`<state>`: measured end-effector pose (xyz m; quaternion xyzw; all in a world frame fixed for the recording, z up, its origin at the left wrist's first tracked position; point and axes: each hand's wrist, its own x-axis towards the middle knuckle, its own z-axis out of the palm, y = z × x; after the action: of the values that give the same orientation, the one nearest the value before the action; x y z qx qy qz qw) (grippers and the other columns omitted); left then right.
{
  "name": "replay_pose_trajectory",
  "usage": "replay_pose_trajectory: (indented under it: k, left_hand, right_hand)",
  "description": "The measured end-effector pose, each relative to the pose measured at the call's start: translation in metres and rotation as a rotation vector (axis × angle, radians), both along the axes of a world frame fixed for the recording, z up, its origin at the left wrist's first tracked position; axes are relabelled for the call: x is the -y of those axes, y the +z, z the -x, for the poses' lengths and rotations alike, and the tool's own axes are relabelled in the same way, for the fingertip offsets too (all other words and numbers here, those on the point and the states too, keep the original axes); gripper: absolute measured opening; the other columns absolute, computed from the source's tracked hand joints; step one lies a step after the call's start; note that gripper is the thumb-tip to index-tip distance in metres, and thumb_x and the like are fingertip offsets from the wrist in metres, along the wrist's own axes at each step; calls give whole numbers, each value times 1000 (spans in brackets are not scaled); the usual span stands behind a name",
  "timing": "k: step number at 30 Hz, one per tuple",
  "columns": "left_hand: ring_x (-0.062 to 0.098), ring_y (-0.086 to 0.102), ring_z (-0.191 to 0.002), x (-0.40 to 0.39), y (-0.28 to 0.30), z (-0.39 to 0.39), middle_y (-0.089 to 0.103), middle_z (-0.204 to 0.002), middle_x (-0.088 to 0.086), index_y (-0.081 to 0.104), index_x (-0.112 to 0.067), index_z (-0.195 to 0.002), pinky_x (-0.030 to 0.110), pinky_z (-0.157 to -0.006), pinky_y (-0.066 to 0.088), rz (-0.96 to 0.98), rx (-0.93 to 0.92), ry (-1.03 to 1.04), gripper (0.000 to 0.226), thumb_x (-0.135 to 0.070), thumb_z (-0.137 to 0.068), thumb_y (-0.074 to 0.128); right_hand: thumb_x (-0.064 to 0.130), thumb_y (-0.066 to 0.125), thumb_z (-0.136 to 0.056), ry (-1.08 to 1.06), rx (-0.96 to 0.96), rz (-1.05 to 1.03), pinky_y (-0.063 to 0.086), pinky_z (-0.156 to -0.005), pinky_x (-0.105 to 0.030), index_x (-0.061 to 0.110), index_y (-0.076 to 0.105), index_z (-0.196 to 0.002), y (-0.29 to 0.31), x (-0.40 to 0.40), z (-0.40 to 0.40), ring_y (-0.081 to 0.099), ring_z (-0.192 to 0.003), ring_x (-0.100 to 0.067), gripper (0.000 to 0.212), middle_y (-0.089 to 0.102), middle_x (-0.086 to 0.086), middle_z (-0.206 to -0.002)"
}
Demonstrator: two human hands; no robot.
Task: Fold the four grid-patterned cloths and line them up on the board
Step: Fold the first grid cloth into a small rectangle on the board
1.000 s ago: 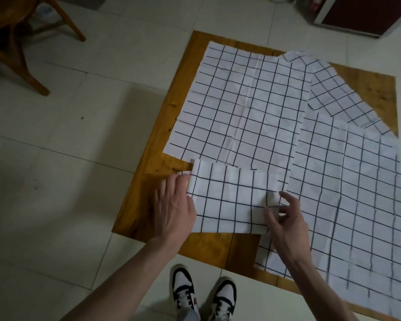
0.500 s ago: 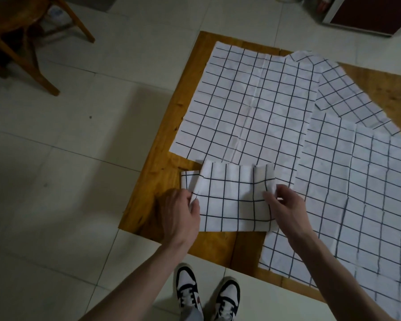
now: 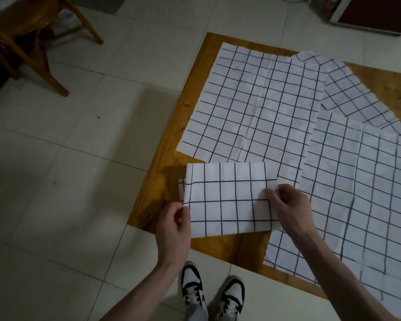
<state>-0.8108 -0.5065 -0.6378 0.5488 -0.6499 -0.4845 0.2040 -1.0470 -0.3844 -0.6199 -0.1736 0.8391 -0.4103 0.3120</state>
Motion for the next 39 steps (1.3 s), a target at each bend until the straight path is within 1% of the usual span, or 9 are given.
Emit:
replay_pose_trajectory:
  k: [6, 12, 18, 22, 25, 29, 34, 37, 39]
  left_hand:
    - [8, 57, -70, -6, -4, -5, 60, -75, -7, 58, -26, -91, 18, -57, 43, 55, 143, -33, 16, -23, -106, 54]
    - [8, 38, -56, -9, -1, 1, 42, -65, -4, 44, -30, -87, 22, -49, 35, 110, 119, -76, 25, -20, -109, 45]
    - [17, 54, -75, -11, 2, 5, 53, -84, -5, 53, -26, -90, 31, -60, 47, 156, 131, -26, 15, -18, -103, 55]
    - [7, 57, -78, -20, 10, -5, 56, -89, -13, 56, -28, -93, 22, -59, 45, 147, 176, -4, 14, -20, -103, 57]
    - [15, 62, -70, -29, 11, -15, 59, -77, -8, 56, -32, -91, 38, -58, 56, 48, 145, 14, 16, -24, -105, 54]
    - [22, 68, -67, -41, 6, -23, 65, -76, -1, 56, -32, -88, 52, -60, 58, -126, 196, 98, 18, -25, -104, 54]
    - [15, 54, -88, -48, 2, -22, 50, -107, -2, 57, -25, -87, 24, -62, 42, -18, 314, 103, 14, -23, -97, 67]
    - [13, 44, -94, -47, 1, -21, 41, -116, 2, 61, -22, -89, 25, -73, 40, -36, 332, 168, 13, -23, -93, 74]
    - [5, 52, -85, -43, 1, -21, 45, -114, 2, 61, -18, -90, 20, -65, 40, -75, 270, 180, 12, -20, -95, 72]
  right_hand:
    - [34, 62, -101, 119, -134, -101, 46, -62, -19, 23, 65, -98, -10, -3, -5, 63, -82, -6, 12, 66, 8, -87]
    - [34, 62, -101, 165, -95, -95, 50, -61, -24, 23, 65, -101, -16, -10, -9, 63, -74, -13, 11, 67, 4, -84]
    - [32, 58, -103, 51, -79, -32, 54, -55, -29, 23, 60, -99, -7, -20, -17, 65, -74, -20, 10, 66, -2, -84]
    - [40, 56, -104, 21, -43, 19, 55, -56, -42, 30, 58, -98, 1, -31, -28, 62, -67, -28, 12, 68, -15, -82]
    - [39, 56, -103, 58, -56, -9, 52, -53, -30, 30, 59, -99, -1, -42, -35, 62, -63, -21, 11, 67, -8, -77]
    - [33, 60, -102, 144, -136, -152, 55, -55, -36, 24, 61, -96, -12, -49, -38, 62, -64, -20, 10, 65, 0, -75]
    - [28, 62, -101, 246, -257, -230, 57, -54, -39, 23, 57, -92, -17, -45, -40, 61, -61, -15, 11, 62, 5, -72]
    - [26, 61, -101, 271, -295, -248, 54, -51, -35, 23, 57, -93, -17, -42, -41, 59, -60, -12, 10, 60, 6, -71]
    - [26, 62, -101, 272, -306, -255, 49, -49, -30, 23, 57, -93, -18, -40, -41, 58, -59, -11, 10, 59, 7, -70]
